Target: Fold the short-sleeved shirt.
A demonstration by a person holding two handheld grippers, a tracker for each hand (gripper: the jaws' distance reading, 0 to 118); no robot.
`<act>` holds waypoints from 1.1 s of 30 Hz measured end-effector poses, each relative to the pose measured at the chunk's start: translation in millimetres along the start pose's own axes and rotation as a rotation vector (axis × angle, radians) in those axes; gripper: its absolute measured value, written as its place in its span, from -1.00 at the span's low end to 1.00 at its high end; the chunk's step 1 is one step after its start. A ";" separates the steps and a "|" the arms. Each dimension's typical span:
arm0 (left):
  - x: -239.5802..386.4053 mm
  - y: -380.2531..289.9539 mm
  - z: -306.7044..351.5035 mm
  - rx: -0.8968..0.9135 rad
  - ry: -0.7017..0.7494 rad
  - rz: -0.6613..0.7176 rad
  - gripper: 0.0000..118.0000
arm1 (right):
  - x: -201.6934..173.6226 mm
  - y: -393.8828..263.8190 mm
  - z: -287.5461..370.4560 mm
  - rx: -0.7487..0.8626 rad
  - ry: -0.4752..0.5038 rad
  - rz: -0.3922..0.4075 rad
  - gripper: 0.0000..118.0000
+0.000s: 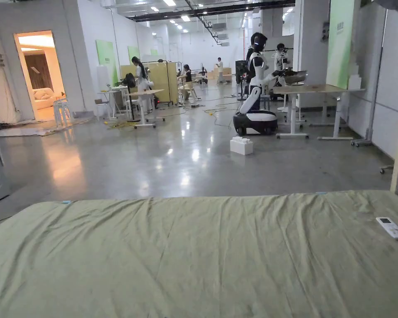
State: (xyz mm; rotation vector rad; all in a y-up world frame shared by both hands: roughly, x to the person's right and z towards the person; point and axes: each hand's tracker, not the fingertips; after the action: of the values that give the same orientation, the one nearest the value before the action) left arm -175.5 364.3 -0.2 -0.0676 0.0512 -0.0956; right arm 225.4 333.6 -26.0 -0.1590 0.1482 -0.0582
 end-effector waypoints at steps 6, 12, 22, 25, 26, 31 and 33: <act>-6.6 -8.4 15.8 -0.063 0.020 0.039 -0.94 | -6.6 -9.3 3.0 -0.010 -0.005 0.057 -0.99; -6.8 -11.2 13.9 -0.094 -0.025 0.036 -0.94 | -5.9 -10.5 1.5 -0.023 0.001 0.020 -0.99; -2.2 -20.8 -26.3 -0.187 -0.109 0.095 -0.94 | 4.2 -15.8 -5.6 -0.060 -0.008 -0.009 -0.99; -4.1 -28.8 -56.3 -0.236 -0.149 0.116 -0.94 | 8.2 -25.1 -11.0 -0.100 -0.020 -0.022 -0.99; -4.8 -32.2 -65.2 -0.258 -0.164 0.121 -0.94 | 9.5 -28.3 -13.0 -0.113 -0.021 -0.027 -0.99; -8.3 -72.2 -163.8 -0.452 -0.225 0.182 -0.94 | 19.3 -51.0 -27.9 -0.200 -0.034 -0.045 -0.99; -6.1 -91.2 -207.0 -0.510 -0.273 0.181 -0.86 | 24.5 -59.7 -32.1 -0.226 -0.047 -0.050 -0.99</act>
State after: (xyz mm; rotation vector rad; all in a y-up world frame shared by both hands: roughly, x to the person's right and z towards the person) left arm -201.3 260.8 -199.8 -0.5838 -0.1930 0.1105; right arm 242.0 268.1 -51.1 -0.3890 0.1034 -0.0877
